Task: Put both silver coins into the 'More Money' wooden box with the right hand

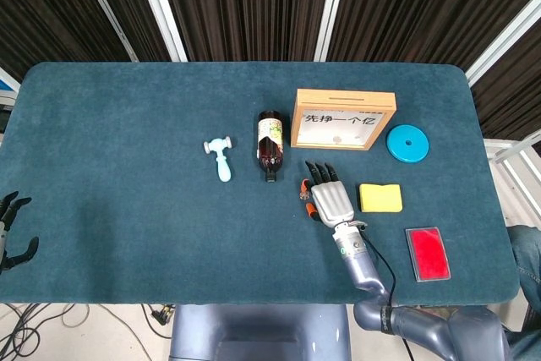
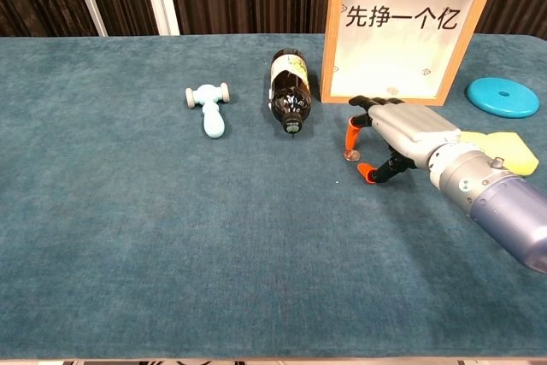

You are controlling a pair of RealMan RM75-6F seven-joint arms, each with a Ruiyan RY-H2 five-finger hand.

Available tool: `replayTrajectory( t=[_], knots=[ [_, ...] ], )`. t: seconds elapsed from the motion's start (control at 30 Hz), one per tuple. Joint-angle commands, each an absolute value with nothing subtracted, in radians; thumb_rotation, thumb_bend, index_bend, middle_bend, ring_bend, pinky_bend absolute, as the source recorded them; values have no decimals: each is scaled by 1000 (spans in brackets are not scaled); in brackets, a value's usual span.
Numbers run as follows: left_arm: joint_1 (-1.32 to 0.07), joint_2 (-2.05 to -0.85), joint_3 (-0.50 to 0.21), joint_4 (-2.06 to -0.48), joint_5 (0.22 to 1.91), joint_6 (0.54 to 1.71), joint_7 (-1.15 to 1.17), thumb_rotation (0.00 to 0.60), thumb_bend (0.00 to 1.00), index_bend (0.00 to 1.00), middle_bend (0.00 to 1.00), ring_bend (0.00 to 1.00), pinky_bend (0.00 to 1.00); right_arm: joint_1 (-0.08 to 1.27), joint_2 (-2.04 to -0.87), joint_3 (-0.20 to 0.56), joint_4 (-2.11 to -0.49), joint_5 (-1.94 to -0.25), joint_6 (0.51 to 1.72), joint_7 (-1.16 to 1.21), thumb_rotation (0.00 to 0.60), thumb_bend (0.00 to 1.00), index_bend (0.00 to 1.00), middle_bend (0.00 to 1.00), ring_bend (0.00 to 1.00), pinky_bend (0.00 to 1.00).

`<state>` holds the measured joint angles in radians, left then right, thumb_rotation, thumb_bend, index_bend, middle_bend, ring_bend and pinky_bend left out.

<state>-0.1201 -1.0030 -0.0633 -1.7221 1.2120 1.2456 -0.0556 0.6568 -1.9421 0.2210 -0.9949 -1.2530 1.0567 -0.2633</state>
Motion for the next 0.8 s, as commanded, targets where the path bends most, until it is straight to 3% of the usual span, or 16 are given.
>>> replayTrajectory(
  t=[0.03,0.8],
  knots=[
    [-120,-1003,-64,-1723,1211,1246,-54,600,399,159,0,0,20,656,-1941,222,-997,-1252,1055,-262,600,464,424,10,0,0],
    [-122,-998,-62,-1729,1198,1236,-47,600,399,159,0,0,23,660,-1953,230,-983,-1246,1044,-245,600,464,497,11,0,0]
  ],
)
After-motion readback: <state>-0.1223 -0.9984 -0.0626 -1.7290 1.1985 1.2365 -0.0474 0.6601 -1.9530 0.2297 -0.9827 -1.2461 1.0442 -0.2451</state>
